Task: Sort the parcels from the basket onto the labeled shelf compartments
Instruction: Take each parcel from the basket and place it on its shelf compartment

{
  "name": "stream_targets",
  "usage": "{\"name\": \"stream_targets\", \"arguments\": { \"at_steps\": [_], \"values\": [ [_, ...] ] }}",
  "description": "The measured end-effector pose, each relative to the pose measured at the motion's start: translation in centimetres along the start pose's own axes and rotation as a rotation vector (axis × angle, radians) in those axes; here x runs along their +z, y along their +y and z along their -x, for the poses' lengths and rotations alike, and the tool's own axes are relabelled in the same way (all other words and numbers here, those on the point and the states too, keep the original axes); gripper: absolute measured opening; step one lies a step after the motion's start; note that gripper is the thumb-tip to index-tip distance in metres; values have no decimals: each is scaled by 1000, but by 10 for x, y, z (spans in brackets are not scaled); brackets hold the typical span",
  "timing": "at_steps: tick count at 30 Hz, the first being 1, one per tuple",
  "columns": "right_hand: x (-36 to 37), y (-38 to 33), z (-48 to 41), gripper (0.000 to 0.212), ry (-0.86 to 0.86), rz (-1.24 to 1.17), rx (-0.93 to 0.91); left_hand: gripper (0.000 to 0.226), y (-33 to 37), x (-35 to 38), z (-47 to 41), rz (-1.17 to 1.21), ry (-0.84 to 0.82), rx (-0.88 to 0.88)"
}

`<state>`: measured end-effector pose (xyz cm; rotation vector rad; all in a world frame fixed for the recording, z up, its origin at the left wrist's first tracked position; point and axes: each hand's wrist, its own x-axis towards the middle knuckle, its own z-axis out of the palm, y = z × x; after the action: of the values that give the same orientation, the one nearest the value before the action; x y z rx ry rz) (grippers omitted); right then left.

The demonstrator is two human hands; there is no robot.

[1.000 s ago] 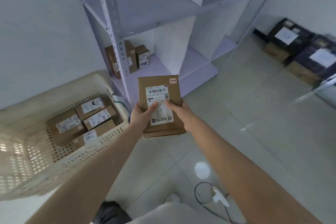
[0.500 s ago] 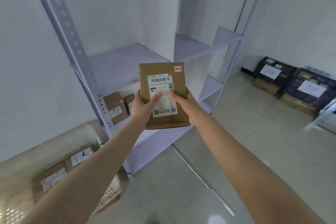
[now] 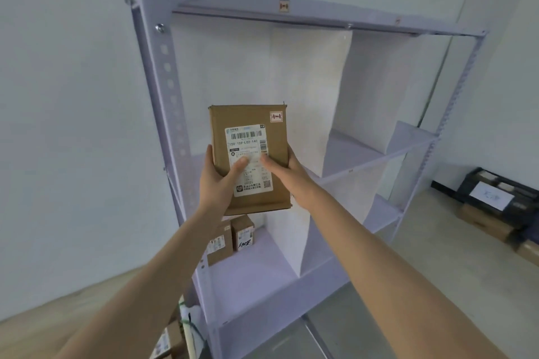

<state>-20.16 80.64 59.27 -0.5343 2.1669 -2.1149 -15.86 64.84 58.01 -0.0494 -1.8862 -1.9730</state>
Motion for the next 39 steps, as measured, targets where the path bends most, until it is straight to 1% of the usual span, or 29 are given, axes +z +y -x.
{"name": "stream_targets", "arguments": {
  "at_steps": [3,5,9,11,14,18,20,22,24,28,34,39],
  "values": [
    [7,10,-20,59,-51,-6,-16,74,-13,-9,-11,-26,55,12],
    [8,19,-33,58,-71,-10,-27,77,-20,-10,-20,-41,80,31],
    [2,37,-54,63,-133,1,-27,83,-40,-5,-30,-88,134,14],
    [-3,49,-62,64,-154,-7,-36,80,-51,0,-32,-97,165,1],
    [-7,62,-74,66,-164,-10,-71,71,-60,6,-37,-150,232,43],
    [-8,81,-89,71,-218,10,-70,75,-71,10,-40,-226,299,25],
    [-7,89,-97,76,-227,22,-75,72,-79,10,-41,-273,358,-7],
    [-6,91,-108,75,-237,39,-90,70,-84,7,-50,-298,405,-28],
    [-5,90,-121,78,-259,59,-89,68,-85,4,-62,-323,421,-43],
    [2,88,-146,82,-238,153,-104,64,-87,-2,-89,-348,424,-39],
    [14,81,-180,70,-206,267,-60,55,-88,-10,-122,-360,462,-65],
    [23,89,-201,71,-189,259,-47,50,-95,-15,-140,-340,496,-89]
  ]
}}
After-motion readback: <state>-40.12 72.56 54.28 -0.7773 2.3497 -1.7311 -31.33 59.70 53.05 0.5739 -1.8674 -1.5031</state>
